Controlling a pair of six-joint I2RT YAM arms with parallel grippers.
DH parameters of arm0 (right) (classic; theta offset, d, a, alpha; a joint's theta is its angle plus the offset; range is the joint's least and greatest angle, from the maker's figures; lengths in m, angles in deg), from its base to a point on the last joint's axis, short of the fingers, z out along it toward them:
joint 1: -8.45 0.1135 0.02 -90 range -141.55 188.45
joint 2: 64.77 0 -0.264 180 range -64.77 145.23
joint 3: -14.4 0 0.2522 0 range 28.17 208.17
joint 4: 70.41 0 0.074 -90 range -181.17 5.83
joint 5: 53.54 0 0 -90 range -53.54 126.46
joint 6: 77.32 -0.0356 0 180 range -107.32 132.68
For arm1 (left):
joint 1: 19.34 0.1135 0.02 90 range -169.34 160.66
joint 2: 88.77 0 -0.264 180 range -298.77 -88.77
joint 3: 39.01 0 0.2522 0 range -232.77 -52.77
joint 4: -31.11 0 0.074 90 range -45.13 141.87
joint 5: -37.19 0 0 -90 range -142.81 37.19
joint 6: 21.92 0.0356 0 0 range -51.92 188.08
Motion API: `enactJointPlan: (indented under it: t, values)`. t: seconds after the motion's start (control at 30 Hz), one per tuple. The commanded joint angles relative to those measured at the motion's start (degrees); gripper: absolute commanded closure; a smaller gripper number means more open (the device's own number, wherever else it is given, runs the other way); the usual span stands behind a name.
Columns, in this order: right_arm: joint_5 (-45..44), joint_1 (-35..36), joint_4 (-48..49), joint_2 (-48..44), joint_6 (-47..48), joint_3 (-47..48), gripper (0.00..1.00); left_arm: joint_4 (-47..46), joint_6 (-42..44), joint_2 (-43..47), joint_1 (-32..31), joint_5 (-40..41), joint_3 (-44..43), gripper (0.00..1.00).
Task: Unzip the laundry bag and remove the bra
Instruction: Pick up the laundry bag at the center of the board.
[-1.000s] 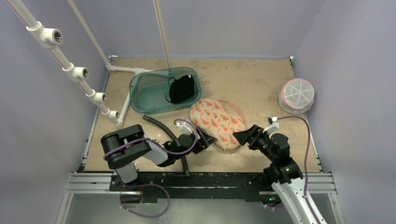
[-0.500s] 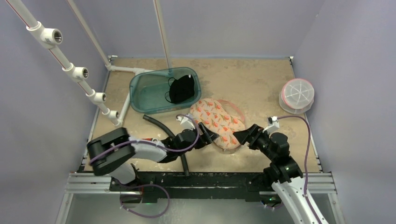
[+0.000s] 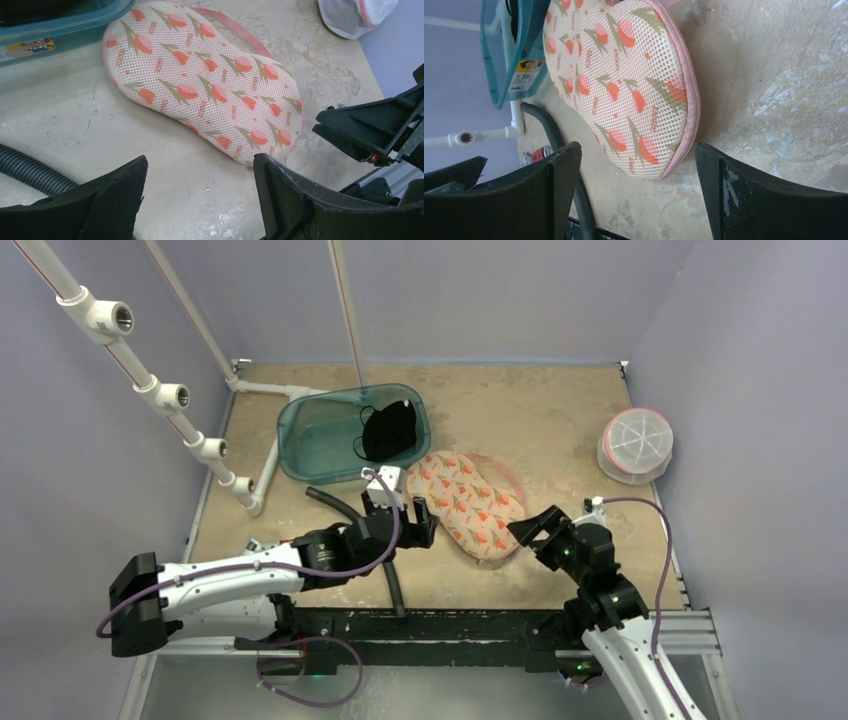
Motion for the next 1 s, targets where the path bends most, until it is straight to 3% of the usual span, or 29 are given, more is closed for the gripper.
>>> enactJointPlan:
  t: [0.0,0.4,0.63,0.97]
  values:
    - [1.2,0.2,4.0,1.9,-5.0,-3.2,0.14,1.0,5.7,5.3,-0.1,-0.3,2.7,0.24]
    - [5.4,0.2,23.9,12.3,-7.9,-9.2,0.21,3.2,11.3,14.2,-0.2,-4.1,2.3,0.24]
    - [8.5,0.3,32.2,19.1,-6.8,-9.4,0.43,4.1,15.7,13.8,-0.2,-4.7,-1.8,0.24]
    - [11.3,0.2,31.1,16.8,-6.0,-6.3,0.79,5.3,30.1,12.1,-0.2,-4.1,-12.2,0.23]
